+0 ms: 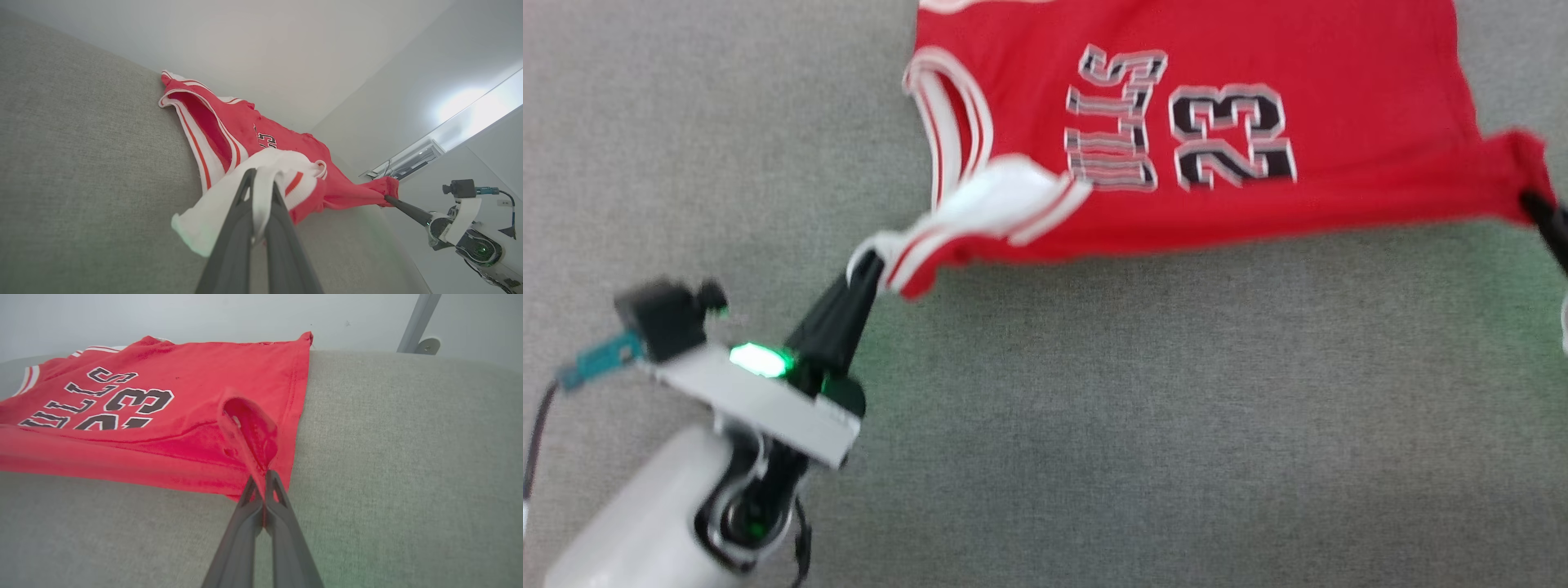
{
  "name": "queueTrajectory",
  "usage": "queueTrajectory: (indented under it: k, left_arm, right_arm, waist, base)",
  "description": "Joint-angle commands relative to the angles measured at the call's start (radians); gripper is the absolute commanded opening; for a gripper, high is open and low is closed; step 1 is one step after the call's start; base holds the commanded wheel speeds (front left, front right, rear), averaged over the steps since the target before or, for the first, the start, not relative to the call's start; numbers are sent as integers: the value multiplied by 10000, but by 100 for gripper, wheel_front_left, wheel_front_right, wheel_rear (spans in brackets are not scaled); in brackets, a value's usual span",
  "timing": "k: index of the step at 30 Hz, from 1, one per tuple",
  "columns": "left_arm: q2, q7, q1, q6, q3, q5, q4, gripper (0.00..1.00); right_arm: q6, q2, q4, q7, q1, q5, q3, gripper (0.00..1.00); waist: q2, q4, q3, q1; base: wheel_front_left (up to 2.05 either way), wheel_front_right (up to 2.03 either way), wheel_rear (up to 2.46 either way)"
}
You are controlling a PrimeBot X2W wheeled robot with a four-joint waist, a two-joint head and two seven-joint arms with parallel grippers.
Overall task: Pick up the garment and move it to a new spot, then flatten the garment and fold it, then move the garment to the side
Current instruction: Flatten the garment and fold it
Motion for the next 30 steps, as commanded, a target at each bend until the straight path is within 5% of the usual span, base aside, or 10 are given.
queueTrajectory:
  k: [1,11,19,30]
  left_arm:
    - [30,-64,230,-23,119,104,-100,0]
    - [35,-66,3569,-22,1113,967,-1824,0]
    - [584,-67,5462,-23,1350,1206,-3024,0]
    - [357,853,3126,-23,635,1069,-2517,0]
  right_arm:
    - [-23,-130,-95,32,264,38,-113,0]
    - [-23,-723,-1889,440,4042,580,-1549,0]
    - [-23,-482,-3352,994,6517,109,-3467,0]
    - [-21,1197,-4360,2817,6372,-1049,-5330,0]
  waist:
    - [0,-53,-311,0]
    - [0,-117,-967,0]
    - [0,-170,-1322,0]
    - [0,-231,-1367,0]
  base:
    - [0,0,0]
    - [0,0,0]
    - [0,0,0]
    - [0,0,0]
